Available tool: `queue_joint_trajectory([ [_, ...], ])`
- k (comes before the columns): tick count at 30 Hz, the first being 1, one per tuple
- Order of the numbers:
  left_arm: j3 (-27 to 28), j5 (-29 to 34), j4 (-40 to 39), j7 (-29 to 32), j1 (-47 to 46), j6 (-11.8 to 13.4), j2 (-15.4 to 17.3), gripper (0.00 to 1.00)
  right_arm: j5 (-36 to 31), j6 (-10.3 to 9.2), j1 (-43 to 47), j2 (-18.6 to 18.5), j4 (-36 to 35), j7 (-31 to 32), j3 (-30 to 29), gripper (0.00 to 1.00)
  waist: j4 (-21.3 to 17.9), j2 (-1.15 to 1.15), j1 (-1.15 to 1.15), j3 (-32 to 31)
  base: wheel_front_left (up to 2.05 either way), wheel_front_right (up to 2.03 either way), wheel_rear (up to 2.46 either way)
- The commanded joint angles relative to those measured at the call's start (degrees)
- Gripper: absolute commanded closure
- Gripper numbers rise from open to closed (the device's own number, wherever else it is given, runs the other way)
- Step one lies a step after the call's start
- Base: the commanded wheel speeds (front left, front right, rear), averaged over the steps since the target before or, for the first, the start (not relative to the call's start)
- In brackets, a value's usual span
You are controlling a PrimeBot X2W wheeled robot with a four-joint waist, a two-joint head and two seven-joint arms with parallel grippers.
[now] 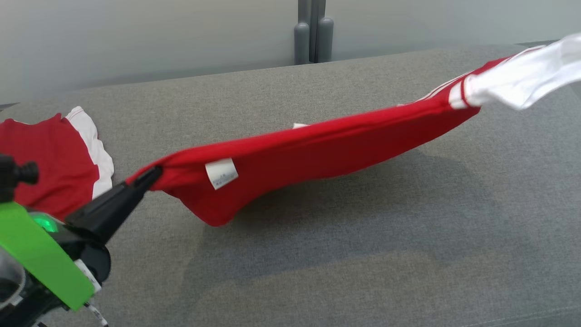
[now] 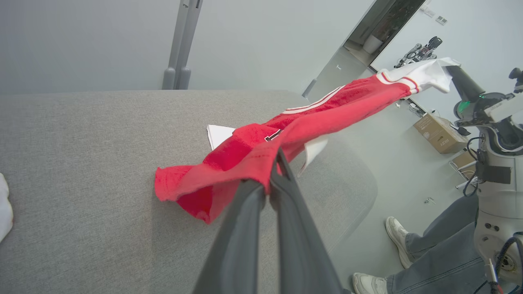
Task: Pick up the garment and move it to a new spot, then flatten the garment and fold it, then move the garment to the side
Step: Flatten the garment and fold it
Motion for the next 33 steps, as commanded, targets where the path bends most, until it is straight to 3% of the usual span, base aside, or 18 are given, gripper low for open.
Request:
queue_joint_trajectory([
  [1,1.94,-2.14,-1.32,1.39,-3.15,0.83,1.47,1.00,0.85,0.02,-3.61,-1.01,-0.79,2.06,-2.08,1.00,-0.16,0.00,0.00,0.45,0.00,0.00,0.00],
  [7,5.68,-7.00,-2.98,7.45,-14.62,3.98,6.29,1.00,0.79,0.02,-17.93,-3.46,0.50,11.69,-4.47,1.00,-0.46,0.00,0.00,4.53,0.00,0.00,0.00],
  [12,3.05,-5.00,2.40,11.80,-27.97,6.07,8.83,1.00,-2.95,0.02,-31.68,-2.38,5.52,16.80,-0.96,1.00,-0.34,0.00,0.00,12.07,0.00,0.00,0.00],
  [17,-2.21,2.09,14.80,10.81,-47.44,7.04,5.91,1.00,-10.61,0.02,-48.11,2.04,13.96,16.22,1.89,1.00,1.08,0.00,0.00,22.93,0.00,0.00,0.00],
  [22,-8.03,14.31,32.15,2.31,-69.46,6.18,-1.18,1.00,-21.77,0.02,-66.21,8.67,25.96,8.81,3.07,1.00,2.87,0.00,0.00,32.07,0.00,0.00,0.00],
  [25,-10.06,22.16,42.95,-7.48,-79.68,5.67,-5.31,1.00,-29.49,0.02,-75.12,12.55,34.35,1.84,3.10,1.00,3.41,0.00,0.00,35.12,0.00,0.00,0.00],
  [26,-10.06,22.16,42.95,-7.48,-79.68,5.67,-5.31,1.00,-29.49,0.02,-75.12,12.55,34.35,1.84,3.10,1.00,3.41,0.00,0.00,35.12,0.00,0.00,0.00],
  [33,-13.87,31.33,61.66,-27.24,-95.01,-1.38,-11.85,1.00,-39.93,0.02,-90.03,16.22,47.94,-12.54,4.04,1.00,3.74,0.00,0.00,42.10,0.00,0.00,0.00],
])
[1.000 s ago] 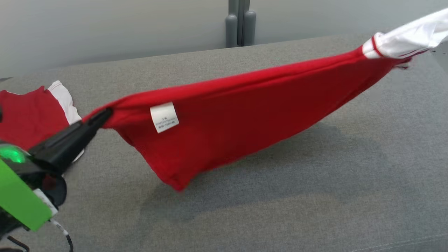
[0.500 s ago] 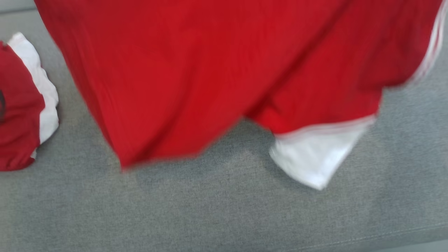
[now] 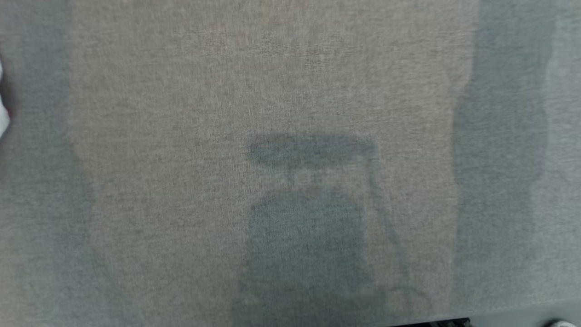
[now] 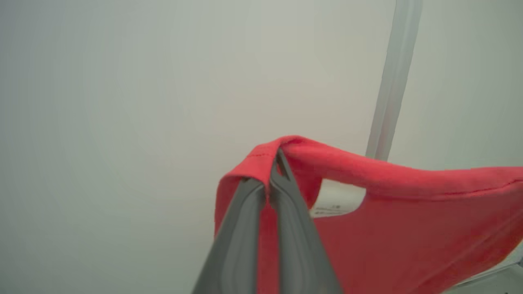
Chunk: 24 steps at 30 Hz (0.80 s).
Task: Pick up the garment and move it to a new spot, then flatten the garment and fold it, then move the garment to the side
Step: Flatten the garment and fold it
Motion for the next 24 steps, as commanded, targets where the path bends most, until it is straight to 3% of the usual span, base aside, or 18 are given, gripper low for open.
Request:
queue_joint_trajectory([
  [1,-0.35,0.41,1.40,-2.12,-1.34,-0.95,-1.09,1.00,-0.25,0.02,-1.16,0.21,1.52,-1.14,0.07,1.00,1.53,0.00,-0.02,8.78,0.00,0.00,0.00],
  [7,-3.98,2.40,11.47,-11.42,0.48,-4.66,-3.99,1.00,2.42,0.02,2.02,-0.58,8.27,-7.78,2.73,1.00,1.54,0.00,-0.02,12.38,0.00,0.00,0.00],
  [12,-8.03,0.44,16.76,-16.41,8.73,-5.91,-5.30,1.00,7.90,0.02,13.37,-1.66,9.71,-11.46,6.32,1.00,1.53,0.00,-0.02,11.54,0.00,0.00,0.00],
  [18,-14.10,-7.54,13.59,-17.69,21.76,-5.95,-4.01,1.00,15.55,0.01,29.49,-6.99,2.66,-13.22,13.38,1.00,1.30,0.00,-0.02,8.75,0.00,0.00,0.00],
  [24,-19.04,-13.97,6.86,-18.21,34.56,-5.85,1.26,1.00,23.13,0.00,46.76,-14.22,-10.36,-11.52,16.05,1.00,1.14,0.00,-0.02,3.56,0.00,0.00,0.00],
])
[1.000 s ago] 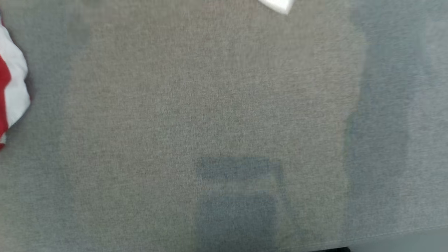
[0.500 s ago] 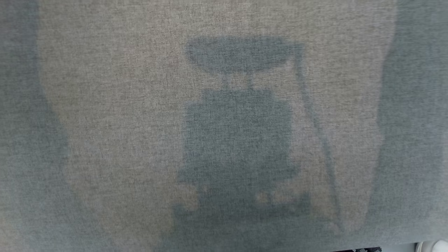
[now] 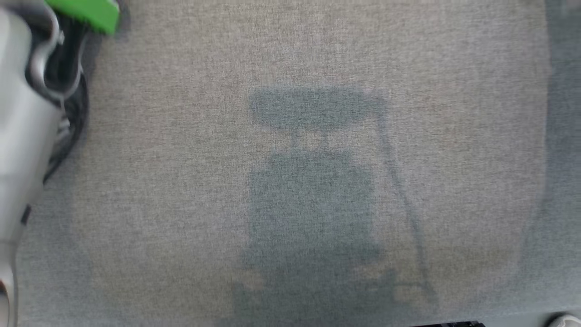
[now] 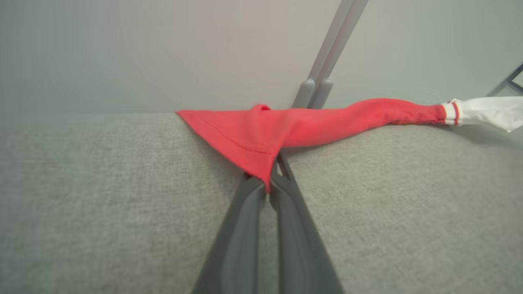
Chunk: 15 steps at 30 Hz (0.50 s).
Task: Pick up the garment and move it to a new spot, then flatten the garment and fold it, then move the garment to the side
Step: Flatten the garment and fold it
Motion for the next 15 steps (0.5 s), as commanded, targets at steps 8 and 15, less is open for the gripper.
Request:
queue_joint_trajectory([
  [8,-5.65,-7.65,-10.58,3.87,25.12,0.52,6.92,1.00,3.52,-0.07,28.46,-5.06,-15.78,4.79,-4.90,1.00,-0.57,0.00,0.01,-15.48,0.00,0.00,0.00],
  [15,-6.92,-11.36,-23.99,5.96,41.07,6.27,13.95,1.00,4.90,-0.07,50.06,-4.26,-26.74,8.81,-9.87,1.00,-1.40,0.00,0.01,-22.25,0.00,0.00,0.00],
])
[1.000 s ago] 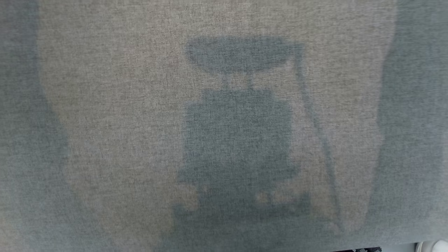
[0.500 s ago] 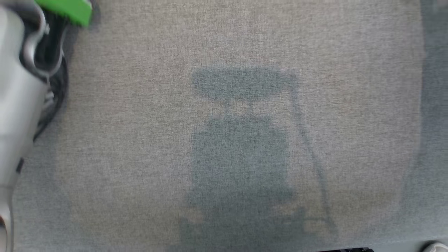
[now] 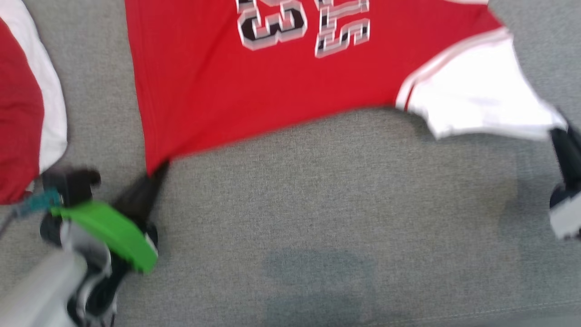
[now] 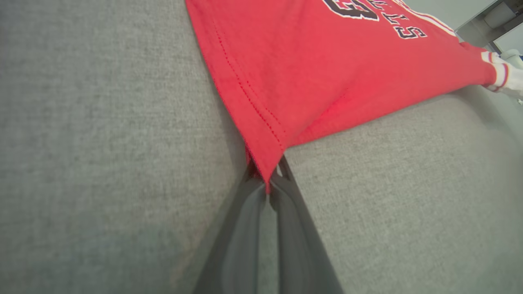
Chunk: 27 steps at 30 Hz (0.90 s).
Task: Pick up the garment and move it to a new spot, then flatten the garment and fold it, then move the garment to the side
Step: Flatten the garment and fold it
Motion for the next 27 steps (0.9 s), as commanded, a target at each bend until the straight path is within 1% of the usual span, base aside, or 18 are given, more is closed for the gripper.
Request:
queue_joint_trajectory([
  [1,-1.08,-0.34,0.45,0.86,3.18,0.65,0.71,1.00,0.49,-0.12,1.48,0.14,-0.37,0.13,-0.56,1.00,-1.15,0.00,0.01,-6.58,0.00,0.00,0.00],
  [2,-1.11,-1.76,-4.78,0.21,8.50,3.31,2.99,1.00,1.31,-0.12,8.07,0.80,-3.13,1.30,-1.73,1.00,-1.61,0.00,0.01,-7.87,0.00,0.00,0.00],
  [7,-1.19,-4.32,-16.87,-1.25,19.29,9.38,7.28,1.00,2.89,-0.12,23.29,1.42,-6.02,3.22,-5.70,1.00,-2.02,0.00,0.01,-9.18,0.00,0.00,0.00],
  [9,-1.38,-5.71,-21.27,-1.68,23.13,11.25,8.53,1.00,3.89,-0.12,28.21,0.92,-6.48,4.19,-7.12,1.00,-2.37,0.00,0.01,-8.92,0.00,0.00,0.00],
  [12,-0.12,-7.87,-26.82,-2.20,26.69,13.53,11.24,1.00,4.62,-0.12,31.67,0.36,-7.35,4.71,-9.50,1.00,-2.98,0.00,0.01,-8.14,0.00,0.00,0.00],
  [15,1.18,-9.79,-31.13,-1.01,27.74,15.04,13.47,1.00,6.13,-0.12,29.27,0.25,-8.32,4.87,-9.67,1.00,-3.47,0.00,0.01,-7.24,0.00,0.00,0.00],
  [18,2.46,-11.04,-34.95,1.27,25.71,16.07,15.44,1.00,7.33,-0.11,23.76,-0.27,-9.60,6.56,-7.46,1.00,-4.11,0.00,0.01,-6.20,0.00,0.00,0.00],
  [20,3.38,-11.91,-37.18,3.58,23.53,16.29,16.52,1.00,8.22,-0.11,19.59,-0.45,-10.15,8.70,-6.08,1.00,-3.95,0.00,0.01,-5.50,0.00,0.00,0.00],
  [23,4.48,-13.93,-38.58,7.96,19.28,16.07,16.74,1.00,8.36,-0.10,12.45,-1.03,-9.81,12.53,-5.32,1.00,-3.24,0.00,0.01,-4.37,0.00,0.00,0.00],
  [27,4.49,-14.75,-35.31,14.27,12.10,16.28,15.18,1.00,7.34,-0.09,3.60,-1.26,-6.78,16.82,-4.48,1.00,-2.08,0.00,0.01,-2.86,0.00,0.00,0.00],
])
